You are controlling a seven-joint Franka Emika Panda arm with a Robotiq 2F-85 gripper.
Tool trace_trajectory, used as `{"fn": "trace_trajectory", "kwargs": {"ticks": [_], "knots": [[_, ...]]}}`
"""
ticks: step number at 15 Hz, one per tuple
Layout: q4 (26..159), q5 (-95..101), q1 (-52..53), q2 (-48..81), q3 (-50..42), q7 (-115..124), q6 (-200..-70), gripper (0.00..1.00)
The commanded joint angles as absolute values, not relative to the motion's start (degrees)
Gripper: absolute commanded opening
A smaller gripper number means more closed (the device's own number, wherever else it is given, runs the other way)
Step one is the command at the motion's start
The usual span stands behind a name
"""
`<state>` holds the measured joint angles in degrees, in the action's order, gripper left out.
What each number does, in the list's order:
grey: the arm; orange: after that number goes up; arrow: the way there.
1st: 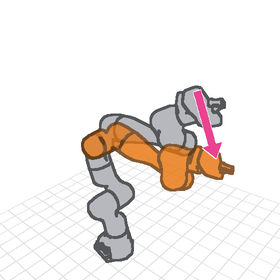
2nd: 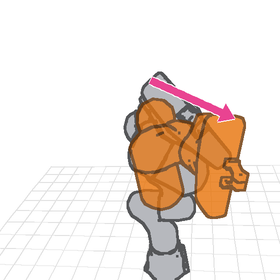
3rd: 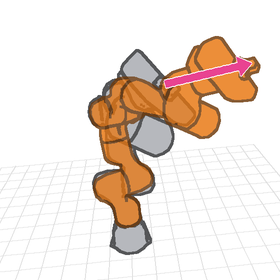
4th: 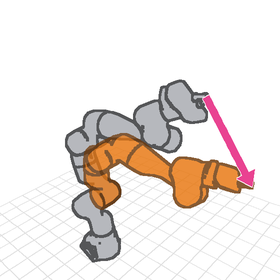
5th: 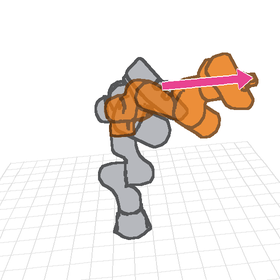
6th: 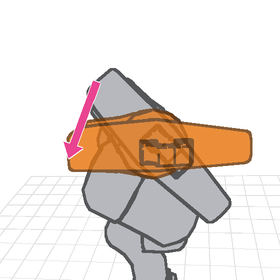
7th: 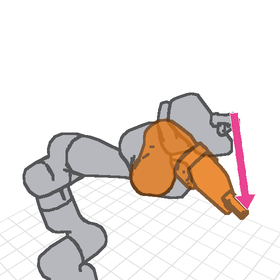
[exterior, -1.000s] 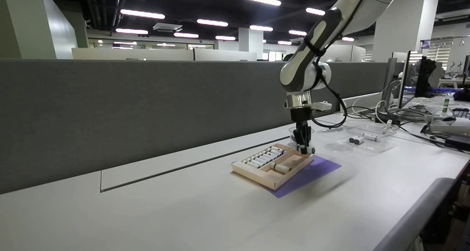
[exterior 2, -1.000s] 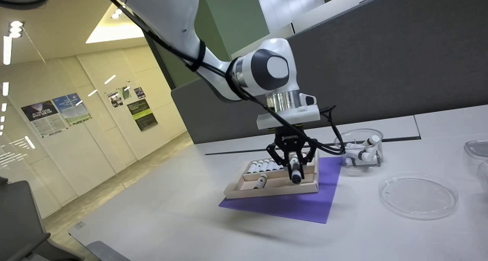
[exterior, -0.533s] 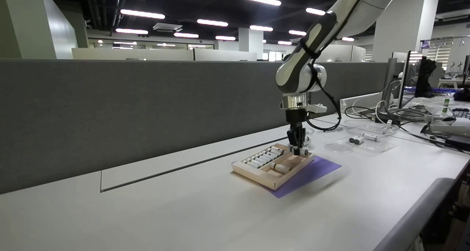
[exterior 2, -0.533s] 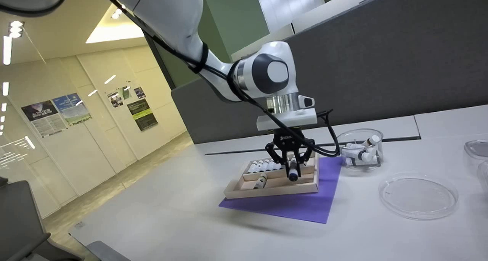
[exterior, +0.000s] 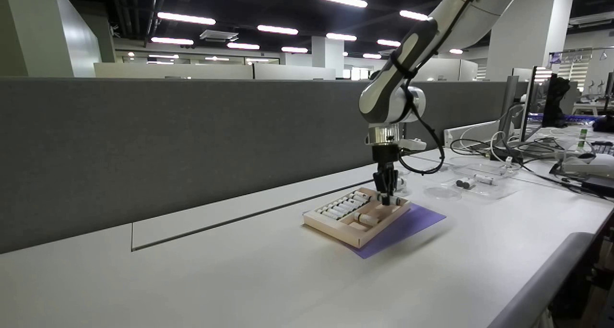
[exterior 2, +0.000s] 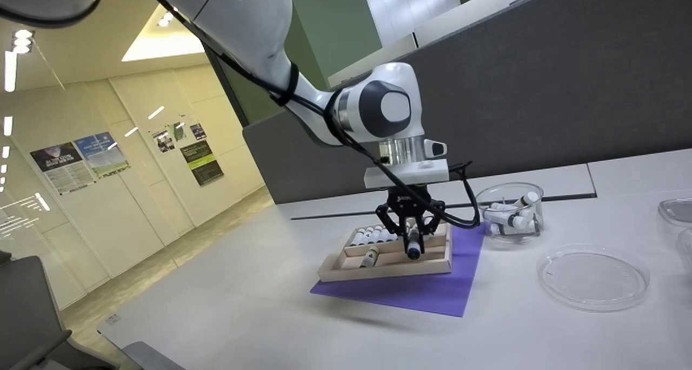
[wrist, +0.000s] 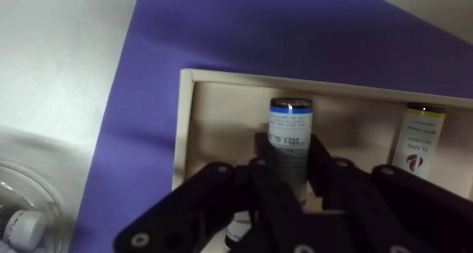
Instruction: Remove one bottle from the container on the right and place it on the tray
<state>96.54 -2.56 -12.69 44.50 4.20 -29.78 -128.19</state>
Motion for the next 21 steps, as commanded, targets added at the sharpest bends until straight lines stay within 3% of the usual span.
{"fn": "trace_trajectory", "kwargs": {"ticks": [1, 2, 9, 11, 12, 14, 15, 16, 21], "knots": [[96.1, -3.2, -13.3, 44.5, 4.8, -30.0, -127.7, 0.27], [96.1, -3.3, -13.4, 44.5, 4.8, -30.0, -127.6, 0.46], [96.4, -4.0, -14.0, 43.0, 5.1, -30.9, -127.2, 0.95], [96.4, -4.4, -14.2, 42.7, 5.1, -31.1, -127.6, 1.0], [96.2, -4.4, -14.3, 42.7, 5.1, -31.3, -127.4, 0.95], [95.8, -4.4, -14.3, 42.8, 5.2, -31.5, -127.3, 1.0], [95.7, -4.6, -14.4, 42.9, 5.3, -31.7, -128.0, 0.75], [95.5, -4.6, -14.3, 43.0, 5.4, -31.8, -128.0, 0.74], [95.4, -5.4, -13.9, 43.2, 6.4, -33.0, -130.8, 0.35]]}}
